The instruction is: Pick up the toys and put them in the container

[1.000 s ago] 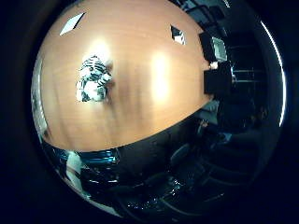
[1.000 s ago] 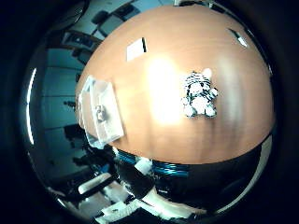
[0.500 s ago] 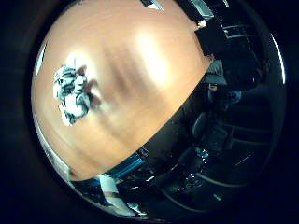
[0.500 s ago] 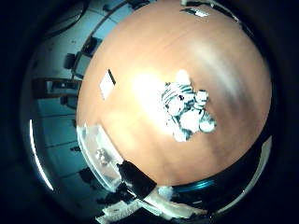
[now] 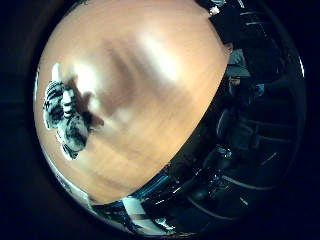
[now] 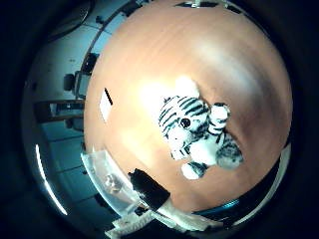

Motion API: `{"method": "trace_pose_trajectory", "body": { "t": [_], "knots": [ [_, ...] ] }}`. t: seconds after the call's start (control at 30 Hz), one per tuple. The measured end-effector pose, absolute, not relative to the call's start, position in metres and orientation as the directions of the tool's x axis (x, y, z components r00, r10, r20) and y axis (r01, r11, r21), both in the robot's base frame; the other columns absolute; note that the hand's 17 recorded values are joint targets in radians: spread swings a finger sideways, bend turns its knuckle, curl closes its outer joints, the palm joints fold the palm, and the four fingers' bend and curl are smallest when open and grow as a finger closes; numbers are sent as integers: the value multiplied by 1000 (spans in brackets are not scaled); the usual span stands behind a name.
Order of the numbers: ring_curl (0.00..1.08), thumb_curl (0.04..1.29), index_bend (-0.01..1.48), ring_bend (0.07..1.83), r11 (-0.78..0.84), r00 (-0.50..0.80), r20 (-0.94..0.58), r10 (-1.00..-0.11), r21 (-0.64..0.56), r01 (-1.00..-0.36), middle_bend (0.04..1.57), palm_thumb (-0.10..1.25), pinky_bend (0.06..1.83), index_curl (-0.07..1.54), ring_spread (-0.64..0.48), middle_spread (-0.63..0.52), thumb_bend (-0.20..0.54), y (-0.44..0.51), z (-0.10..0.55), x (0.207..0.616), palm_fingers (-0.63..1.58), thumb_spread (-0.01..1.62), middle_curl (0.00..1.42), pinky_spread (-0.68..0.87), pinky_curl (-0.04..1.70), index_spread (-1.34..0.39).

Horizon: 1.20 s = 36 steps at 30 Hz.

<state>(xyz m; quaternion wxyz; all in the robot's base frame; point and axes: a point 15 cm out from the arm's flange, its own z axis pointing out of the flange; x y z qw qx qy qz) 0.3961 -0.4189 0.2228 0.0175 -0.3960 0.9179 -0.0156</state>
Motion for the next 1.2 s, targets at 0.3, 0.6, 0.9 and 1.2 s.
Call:
{"method": "trace_pose_trajectory", "body": {
  "t": [0.3, 0.6, 0.9, 1.2],
  "knots": [
    [258, 256, 168, 249, 703, -703, -33, -711, -32, -710, 186, 324, 401, 304, 306, 259, -25, -418, 216, 397, 28, 1069, 288, 463, 314, -56],
    [260, 256, 168, 248, 714, -713, -33, -700, -44, -699, 186, 299, 412, 300, 305, 258, -26, -422, 186, 415, 32, 1044, 287, 470, 315, -55],
    [263, 258, 167, 247, 724, -724, -31, -689, 9, -690, 188, 294, 416, 297, 305, 266, -26, -417, 150, 418, 37, 1029, 288, 469, 316, -52],
    [264, 262, 166, 252, 721, -721, -22, -693, 25, -693, 187, 292, 427, 295, 304, 267, -26, -410, 140, 422, 43, 1027, 288, 475, 315, -43]
  ]
}}
